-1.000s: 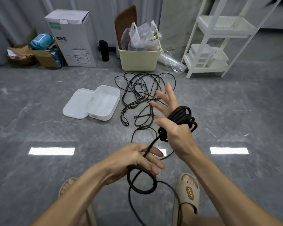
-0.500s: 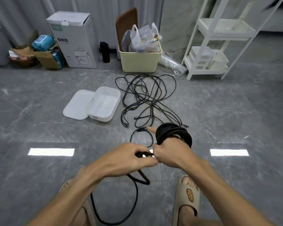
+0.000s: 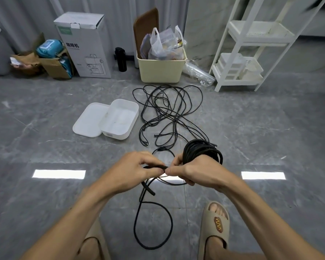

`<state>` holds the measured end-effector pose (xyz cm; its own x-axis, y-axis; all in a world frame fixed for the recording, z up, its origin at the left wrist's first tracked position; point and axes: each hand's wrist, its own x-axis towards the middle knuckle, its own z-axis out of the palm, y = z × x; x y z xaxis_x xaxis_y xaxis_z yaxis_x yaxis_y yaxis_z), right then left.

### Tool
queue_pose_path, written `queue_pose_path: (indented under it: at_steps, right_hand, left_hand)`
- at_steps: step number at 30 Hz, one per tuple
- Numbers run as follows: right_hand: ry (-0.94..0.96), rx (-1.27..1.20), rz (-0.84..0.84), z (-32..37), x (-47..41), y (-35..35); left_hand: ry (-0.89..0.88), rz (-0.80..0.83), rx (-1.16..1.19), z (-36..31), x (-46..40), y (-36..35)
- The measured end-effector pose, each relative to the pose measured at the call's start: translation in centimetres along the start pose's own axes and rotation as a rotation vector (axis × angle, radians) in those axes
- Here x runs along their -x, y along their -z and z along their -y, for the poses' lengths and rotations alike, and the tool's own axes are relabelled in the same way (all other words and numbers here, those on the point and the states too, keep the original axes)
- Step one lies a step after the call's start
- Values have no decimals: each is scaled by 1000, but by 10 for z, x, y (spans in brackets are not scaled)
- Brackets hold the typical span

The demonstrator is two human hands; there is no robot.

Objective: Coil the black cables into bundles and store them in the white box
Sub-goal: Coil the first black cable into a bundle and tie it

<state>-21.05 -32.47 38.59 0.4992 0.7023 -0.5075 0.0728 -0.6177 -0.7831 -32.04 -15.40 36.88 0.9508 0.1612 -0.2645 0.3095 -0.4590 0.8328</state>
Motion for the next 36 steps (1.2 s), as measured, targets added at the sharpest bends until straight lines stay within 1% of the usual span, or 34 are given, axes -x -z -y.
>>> queue_pose_path:
  at_steps: [2, 4, 6, 10, 14, 16, 20, 23, 26, 30, 32, 36]
  right_hand:
    - [1, -5, -116, -2, -5, -7]
    - [25, 29, -195, -2, -8, -13]
    - [35, 58, -250, -3, -10, -18]
    - [69, 46, -381, -6, -12, -18]
    - [39, 55, -424, -6, -15, -20]
    - [2, 43, -438, -7, -16, -20]
    - [-44, 19, -493, -7, -16, -12]
    - [-70, 4, -526, -9, -16, -6]
    - [-83, -29, -583, -9, -16, -1]
    - [-31, -83, -671, -8, -14, 1]
    - [4, -108, -711, -7, -12, 1]
    - [99, -187, -759, -5, -10, -1]
  left_hand:
    - [138, -46, 187, -3, -2, -2]
    - [241, -101, 325, -6, -4, -5]
    - [267, -149, 404, -8, -5, -8]
    - [227, -271, 519, -8, -7, -11]
    - [215, -415, 402, -4, -13, -13]
    - [151, -448, 320, -2, -12, -13]
    - [-53, -357, 282, -3, -6, -11]
    - [-169, -286, 127, -5, -2, -11]
    - [-257, -283, 16, -9, 2, -14]
    - [-297, -322, -190, -3, -1, -16]
    - [-273, -272, -248, 0, -1, -11]
    - [-203, -207, -280, 6, -2, -6]
